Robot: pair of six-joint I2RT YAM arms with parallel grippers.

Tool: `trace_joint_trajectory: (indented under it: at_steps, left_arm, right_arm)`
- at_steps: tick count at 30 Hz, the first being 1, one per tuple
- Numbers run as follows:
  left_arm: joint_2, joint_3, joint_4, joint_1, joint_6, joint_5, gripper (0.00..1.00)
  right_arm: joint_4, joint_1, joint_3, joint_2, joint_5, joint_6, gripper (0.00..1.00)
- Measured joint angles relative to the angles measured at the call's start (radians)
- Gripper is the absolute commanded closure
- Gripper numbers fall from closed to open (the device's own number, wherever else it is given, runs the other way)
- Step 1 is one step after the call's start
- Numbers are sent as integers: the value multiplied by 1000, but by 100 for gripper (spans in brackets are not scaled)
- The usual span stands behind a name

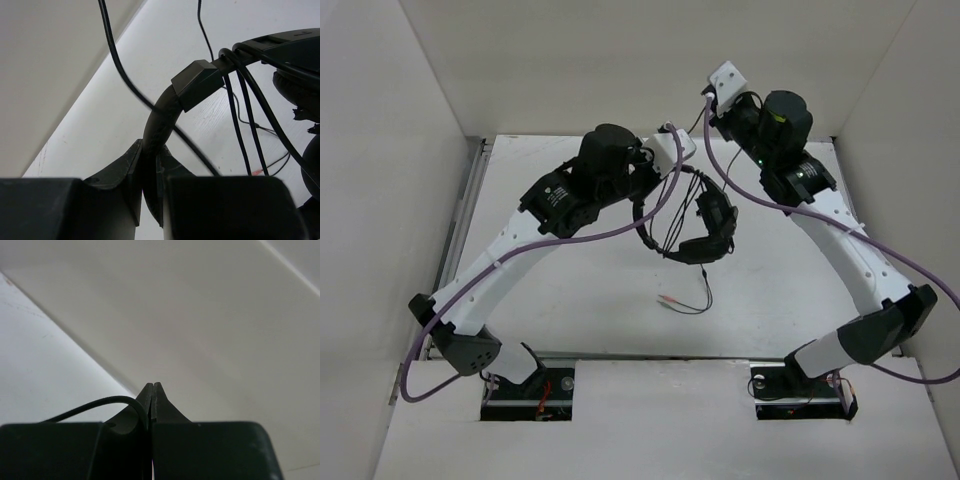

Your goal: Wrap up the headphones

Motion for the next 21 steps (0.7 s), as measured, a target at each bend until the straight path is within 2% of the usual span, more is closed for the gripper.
trace_joint_trajectory:
  at_steps: [7,21]
  left_arm:
    - [-7,68,-8,7,-1,26,100]
    - [-27,-27,-21,52,0,40,100]
  right_arm:
    - [14,-48,-85,43,-10,39,100]
    - [53,-117,-19,2,-10,90,100]
